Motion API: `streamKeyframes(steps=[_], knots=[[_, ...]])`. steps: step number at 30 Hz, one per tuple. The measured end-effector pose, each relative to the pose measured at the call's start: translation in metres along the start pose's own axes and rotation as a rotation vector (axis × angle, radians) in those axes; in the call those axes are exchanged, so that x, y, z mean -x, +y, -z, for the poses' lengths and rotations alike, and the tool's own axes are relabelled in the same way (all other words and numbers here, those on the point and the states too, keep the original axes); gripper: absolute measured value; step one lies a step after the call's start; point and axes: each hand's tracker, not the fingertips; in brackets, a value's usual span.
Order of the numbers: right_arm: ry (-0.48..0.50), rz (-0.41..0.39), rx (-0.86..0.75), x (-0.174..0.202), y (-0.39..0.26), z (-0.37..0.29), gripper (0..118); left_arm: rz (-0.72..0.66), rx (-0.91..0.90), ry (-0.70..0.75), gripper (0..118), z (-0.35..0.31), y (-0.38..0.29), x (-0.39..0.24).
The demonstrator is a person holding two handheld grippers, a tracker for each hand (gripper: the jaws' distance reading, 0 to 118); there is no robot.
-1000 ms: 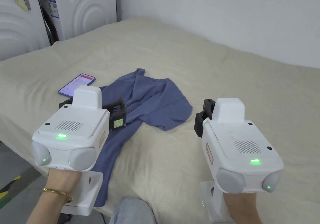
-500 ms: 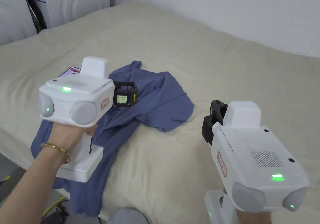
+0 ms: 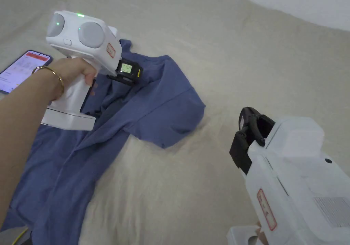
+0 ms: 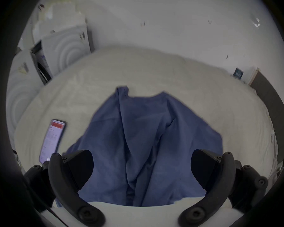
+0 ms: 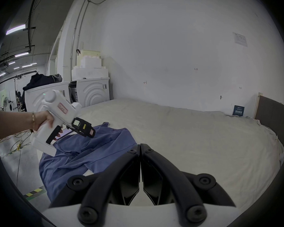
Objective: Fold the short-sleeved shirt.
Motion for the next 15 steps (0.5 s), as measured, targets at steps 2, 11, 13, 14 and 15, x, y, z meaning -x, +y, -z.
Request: streamKeyframes(steps=[2,11,13,14,15], knots=[[-0.005,0.009,0.008,-0.005,-0.003,0.005,0,0.027,0.037,0.009,115,0.024,0.008,0.001],[-0.021,-0.002,0.050,-0.025,-0.024,0.019,0,-0.041,0.064,-0.003,65,0.068,0.014,-0.004],[-0.023,0.012,0.063,-0.030,-0.028,0.020,0,-0.028,0.072,0.043,57,0.072,0.012,-0.006],[-0.028,0.019,0.064,-0.031,-0.029,0.019,0,-0.028,0.065,0.015,45,0.069,0.012,-0.006],[-0.032,0.025,0.064,-0.032,-0.029,0.018,0,-0.025,0.066,0.016,45,0.067,0.013,-0.007]])
